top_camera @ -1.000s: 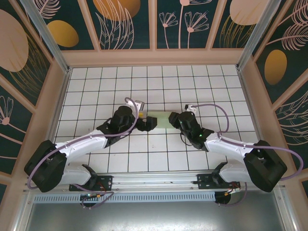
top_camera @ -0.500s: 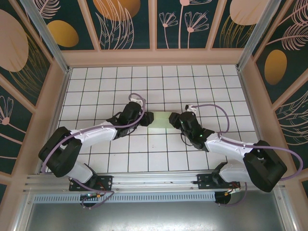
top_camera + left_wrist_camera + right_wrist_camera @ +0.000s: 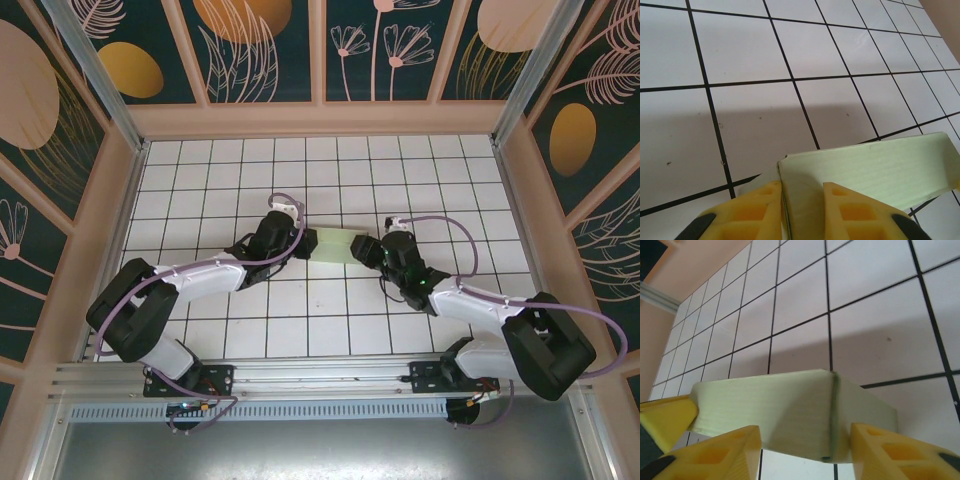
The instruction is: Fold the paper box
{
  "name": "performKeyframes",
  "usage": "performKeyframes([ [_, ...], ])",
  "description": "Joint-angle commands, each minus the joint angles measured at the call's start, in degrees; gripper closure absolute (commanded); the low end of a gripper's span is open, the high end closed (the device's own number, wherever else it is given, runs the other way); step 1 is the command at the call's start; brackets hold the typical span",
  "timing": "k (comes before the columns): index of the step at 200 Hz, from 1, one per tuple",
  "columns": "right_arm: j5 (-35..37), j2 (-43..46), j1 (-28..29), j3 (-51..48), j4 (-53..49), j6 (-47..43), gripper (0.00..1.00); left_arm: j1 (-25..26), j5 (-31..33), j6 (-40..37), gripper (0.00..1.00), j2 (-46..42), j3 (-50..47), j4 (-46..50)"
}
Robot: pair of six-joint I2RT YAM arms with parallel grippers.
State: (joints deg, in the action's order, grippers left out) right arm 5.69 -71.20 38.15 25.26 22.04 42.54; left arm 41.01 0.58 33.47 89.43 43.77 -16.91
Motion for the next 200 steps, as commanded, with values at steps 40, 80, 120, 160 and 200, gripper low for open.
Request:
performKeyframes([
  [40, -8.4, 3.7, -6.4, -9.2, 9.7, 5.9, 1.0, 0.0, 1.3, -2.6, 0.86, 3.4, -3.2, 8.2],
  [80, -7.5, 4.0, -5.8, -5.7, 7.3, 2.9, 0.63, 0.0, 0.1, -2.7, 0.87, 4.1, -2.2, 7.9],
  [120, -8.9, -1.7, -3.9, -3.0, 8.3, 2.1, 0.47, 0.0, 0.0, -2.4, 0.84, 4.9, -2.2, 7.0],
  [160, -7.1, -2.3, -5.7, -4.9, 7.1, 5.7, 0.7, -0.5, -0.1, -1.4, 0.46, 1.8, -2.7, 6.5],
  [200, -6.9, -1.6, -6.5, -4.6, 4.6, 5.5, 0.72, -3.9, -7.8, 2.7, 0.27, 0.5, -3.7, 2.5],
])
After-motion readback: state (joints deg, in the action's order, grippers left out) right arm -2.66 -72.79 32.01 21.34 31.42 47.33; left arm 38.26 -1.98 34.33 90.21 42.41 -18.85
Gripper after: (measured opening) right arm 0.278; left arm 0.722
